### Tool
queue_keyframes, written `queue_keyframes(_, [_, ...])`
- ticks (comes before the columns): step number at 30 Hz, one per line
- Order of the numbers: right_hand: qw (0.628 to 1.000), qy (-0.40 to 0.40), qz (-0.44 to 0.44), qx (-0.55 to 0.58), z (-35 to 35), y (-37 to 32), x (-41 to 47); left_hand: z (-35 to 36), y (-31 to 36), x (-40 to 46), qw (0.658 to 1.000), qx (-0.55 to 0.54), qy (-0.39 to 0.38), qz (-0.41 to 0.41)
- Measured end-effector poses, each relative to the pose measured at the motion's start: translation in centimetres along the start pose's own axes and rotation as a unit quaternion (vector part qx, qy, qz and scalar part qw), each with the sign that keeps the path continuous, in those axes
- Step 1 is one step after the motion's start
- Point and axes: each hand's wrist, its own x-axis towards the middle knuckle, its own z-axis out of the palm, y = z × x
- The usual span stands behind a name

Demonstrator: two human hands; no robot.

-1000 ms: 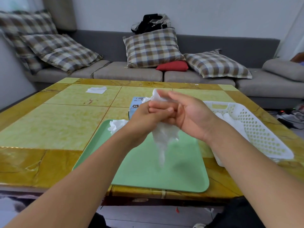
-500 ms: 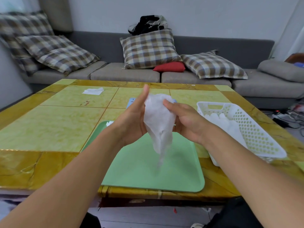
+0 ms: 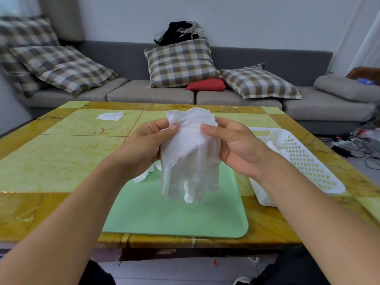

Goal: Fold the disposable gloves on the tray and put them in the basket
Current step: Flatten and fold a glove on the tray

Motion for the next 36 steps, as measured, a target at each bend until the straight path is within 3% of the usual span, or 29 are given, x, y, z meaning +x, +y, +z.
queue_keyframes(5, [0.991,0.047,0.123,-0.034,-1.1,1.5,1.0,-0.2,-1.2,0.4,0.989,0.116,0.015,-0.092])
queue_keyframes(9, [0.983,0.101,0.127,-0.082,-1.7,2.6,2.7,0.0,-2.4,1.5,0.972,0.179,0.077,-0.134])
queue_keyframes(13, [0.983,0.127,-0.093,-0.097,-1.7,0.8,3.3,0.4,-0.8,3.2,0.981,0.116,0.152,0.031])
queue_keyframes(15, [0.967,0.099,-0.210,-0.106,-1.5,-0.7,2.5,0.7,0.8,3.2,0.976,0.122,0.145,0.108])
queue_keyframes(17, [0.952,0.070,-0.261,-0.146,-1.5,-1.2,1.6,0.6,1.2,2.7,0.969,0.157,0.123,0.144])
queue_keyframes(20, [0.947,0.050,-0.199,-0.248,-2.7,0.7,1.5,-0.5,-1.3,2.0,0.950,0.272,0.086,0.127])
queue_keyframes(23, [0.928,-0.039,-0.072,-0.364,-4.3,3.6,1.4,-1.9,-4.8,1.3,0.928,0.371,-0.003,0.036])
queue_keyframes(26, [0.847,-0.185,0.045,-0.497,-5.0,5.6,0.6,-2.6,-7.6,0.2,0.892,0.425,-0.148,-0.051])
queue_keyframes(29, [0.769,-0.292,0.102,-0.559,-4.0,6.3,-0.4,-2.5,-8.3,-0.4,0.851,0.473,-0.219,-0.058])
queue_keyframes(33, [0.728,-0.332,0.144,-0.583,-2.3,5.6,-1.4,-2.3,-6.6,-0.9,0.784,0.530,-0.312,-0.083])
queue_keyframes(36, [0.715,-0.338,0.188,-0.582,-2.2,3.6,-1.7,-1.8,-5.4,-1.1,0.786,0.510,-0.325,-0.129])
